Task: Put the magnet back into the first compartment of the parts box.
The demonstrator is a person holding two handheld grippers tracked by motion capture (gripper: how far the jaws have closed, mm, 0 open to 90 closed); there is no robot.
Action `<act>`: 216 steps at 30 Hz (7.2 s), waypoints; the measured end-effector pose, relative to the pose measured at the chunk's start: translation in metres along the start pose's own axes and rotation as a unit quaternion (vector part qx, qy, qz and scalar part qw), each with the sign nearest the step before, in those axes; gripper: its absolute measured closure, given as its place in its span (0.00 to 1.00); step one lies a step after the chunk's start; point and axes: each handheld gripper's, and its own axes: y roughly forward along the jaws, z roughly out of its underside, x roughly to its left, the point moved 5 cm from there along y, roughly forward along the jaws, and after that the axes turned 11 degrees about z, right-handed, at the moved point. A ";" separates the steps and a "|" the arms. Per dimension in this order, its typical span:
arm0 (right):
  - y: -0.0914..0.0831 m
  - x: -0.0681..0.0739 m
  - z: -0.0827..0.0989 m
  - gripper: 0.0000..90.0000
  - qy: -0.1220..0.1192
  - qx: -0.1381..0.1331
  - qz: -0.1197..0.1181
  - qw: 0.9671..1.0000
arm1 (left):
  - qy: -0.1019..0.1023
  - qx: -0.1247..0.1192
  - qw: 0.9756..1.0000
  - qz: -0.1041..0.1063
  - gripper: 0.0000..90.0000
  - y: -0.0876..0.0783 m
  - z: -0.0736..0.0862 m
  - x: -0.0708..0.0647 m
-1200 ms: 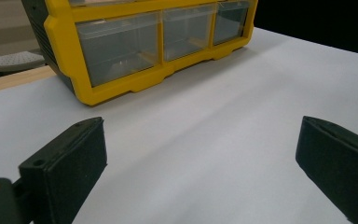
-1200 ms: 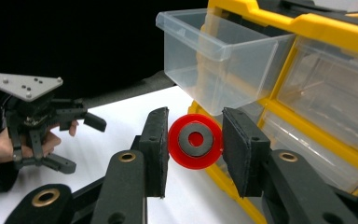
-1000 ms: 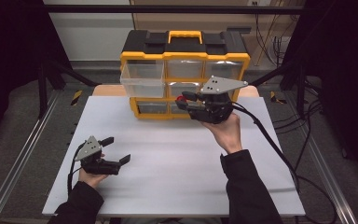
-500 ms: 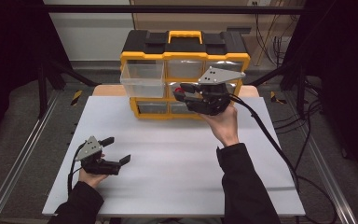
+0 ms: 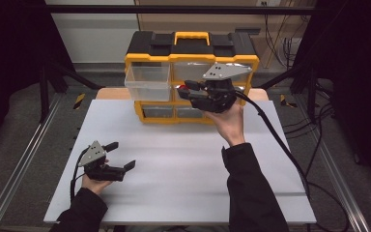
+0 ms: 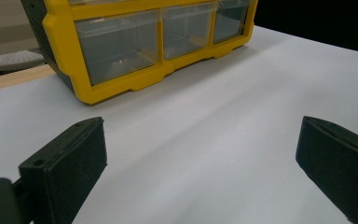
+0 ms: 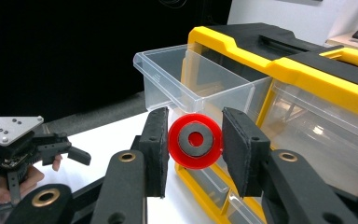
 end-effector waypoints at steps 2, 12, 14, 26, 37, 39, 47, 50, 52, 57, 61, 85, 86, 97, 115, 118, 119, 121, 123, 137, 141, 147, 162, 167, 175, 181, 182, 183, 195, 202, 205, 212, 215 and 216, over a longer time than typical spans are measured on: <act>0.002 -0.001 -0.002 0.69 0.000 0.000 0.000 1.000 | 0.001 0.002 1.000 0.000 0.02 0.000 0.000 0.000; 0.013 -0.001 -0.011 0.69 0.001 -0.002 0.001 1.000 | 0.000 0.000 1.000 0.000 0.02 0.000 0.000 0.000; 0.016 0.000 -0.015 0.69 0.001 -0.003 0.001 1.000 | -0.001 0.000 1.000 0.000 0.02 0.000 0.000 0.000; 0.028 0.002 -0.022 0.69 0.000 -0.005 0.000 1.000 | 0.001 0.004 1.000 0.001 0.02 0.001 0.001 -0.001; 0.039 -0.003 -0.029 0.69 0.008 -0.006 0.005 1.000 | 0.000 0.003 1.000 0.002 0.02 0.001 0.001 -0.001; 0.042 -0.002 -0.032 0.69 0.007 -0.006 0.005 1.000 | -0.001 0.003 1.000 0.002 0.02 0.001 0.001 -0.001; 0.051 -0.001 -0.036 0.69 0.008 -0.002 0.007 1.000 | -0.001 0.002 1.000 0.002 0.02 0.001 0.000 0.000; 0.054 0.001 -0.037 0.69 0.002 -0.002 0.007 1.000 | -0.001 0.002 1.000 0.002 0.02 0.001 0.001 0.000; 0.056 0.002 -0.037 0.69 0.002 -0.001 0.007 1.000 | 0.000 0.003 1.000 0.002 0.02 0.001 0.001 -0.001; 0.063 0.002 -0.037 0.69 0.002 0.002 0.009 1.000 | -0.002 0.002 1.000 0.002 0.02 0.000 0.001 0.000; 0.068 0.001 -0.036 0.69 0.000 0.009 0.015 1.000 | -0.001 0.003 1.000 0.003 0.02 0.001 0.001 -0.001; 0.088 0.000 -0.034 0.69 0.001 0.032 0.023 0.999 | 0.000 0.002 1.000 0.003 0.02 0.000 0.001 0.000; 0.089 0.000 -0.033 0.69 0.002 0.034 0.023 0.999 | 0.000 0.002 1.000 0.003 0.02 0.000 0.001 -0.001; 0.096 0.001 -0.027 0.69 -0.001 0.048 0.028 0.998 | 0.000 0.002 1.000 0.003 0.02 0.001 0.001 -0.001; 0.102 0.004 -0.023 0.69 -0.009 0.043 0.041 0.998 | 0.001 0.003 1.000 0.003 0.02 0.001 0.001 -0.001; 0.102 0.004 -0.023 0.68 -0.008 0.042 0.041 0.998 | 0.001 0.002 1.000 0.003 0.02 0.000 0.000 -0.001; 0.102 0.003 -0.024 0.64 -0.007 0.040 0.045 0.998 | 0.001 0.002 1.000 0.003 0.02 0.000 0.000 -0.001; 0.100 0.003 -0.026 0.58 0.000 0.031 0.047 0.998 | 0.001 0.001 1.000 0.003 0.02 0.001 0.000 -0.001; 0.095 0.003 -0.030 0.51 0.005 0.018 0.049 0.999 | 0.001 0.002 1.000 0.004 0.02 0.001 0.001 -0.001; 0.057 0.000 -0.038 0.06 0.038 -0.024 0.071 0.996 | 0.001 0.003 1.000 0.003 0.02 0.001 0.001 -0.001; 0.046 -0.001 -0.032 0.04 0.049 -0.034 0.073 0.996 | 0.002 0.003 1.000 0.002 0.02 0.001 0.001 -0.001; 0.029 0.001 -0.017 0.03 0.047 -0.037 0.068 0.996 | 0.002 0.003 1.000 0.003 0.02 0.001 0.001 -0.001; -0.008 0.006 0.034 0.02 0.051 -0.046 0.061 0.996 | 0.003 0.003 1.000 0.003 0.02 0.001 0.000 -0.002; -0.015 0.006 0.054 0.02 0.051 -0.036 0.064 0.996 | 0.004 0.003 1.000 0.003 0.02 0.001 0.000 -0.002; -0.026 0.001 0.104 0.01 0.073 -0.021 0.059 0.995 | 0.003 0.004 1.000 0.002 0.02 0.002 0.000 -0.002; -0.032 -0.005 0.133 0.01 0.083 -0.009 0.064 0.994 | 0.003 0.005 1.000 0.003 0.02 0.002 0.001 -0.002; -0.035 -0.006 0.140 0.01 0.088 -0.008 0.066 0.994 | 0.003 0.005 1.000 0.003 0.02 0.002 0.001 -0.002; -0.040 -0.010 0.151 0.01 0.096 -0.010 0.067 0.993 | 0.003 0.005 1.000 0.002 0.02 0.002 0.001 -0.002; -0.068 -0.025 0.205 0.01 0.107 -0.004 0.081 0.991 | 0.003 0.008 1.000 0.002 0.01 0.003 0.001 -0.003; -0.083 -0.033 0.230 0.01 0.113 -0.009 0.082 0.990 | 0.003 0.008 1.000 0.002 0.01 0.003 0.001 -0.003; -0.087 -0.036 0.241 0.01 0.118 -0.005 0.083 0.990 | 0.003 0.008 1.000 0.002 0.01 0.003 0.001 -0.003; -0.089 -0.041 0.262 0.01 0.114 0.003 0.089 0.989 | 0.003 0.010 1.000 0.001 0.01 0.003 0.002 -0.003; -0.092 -0.041 0.265 0.01 0.119 0.000 0.085 0.989 | 0.004 0.012 1.000 0.000 0.01 0.003 0.002 -0.003; -0.092 -0.041 0.265 0.01 0.119 0.000 0.085 0.989 | 0.004 0.013 1.000 0.000 0.01 0.003 0.002 -0.003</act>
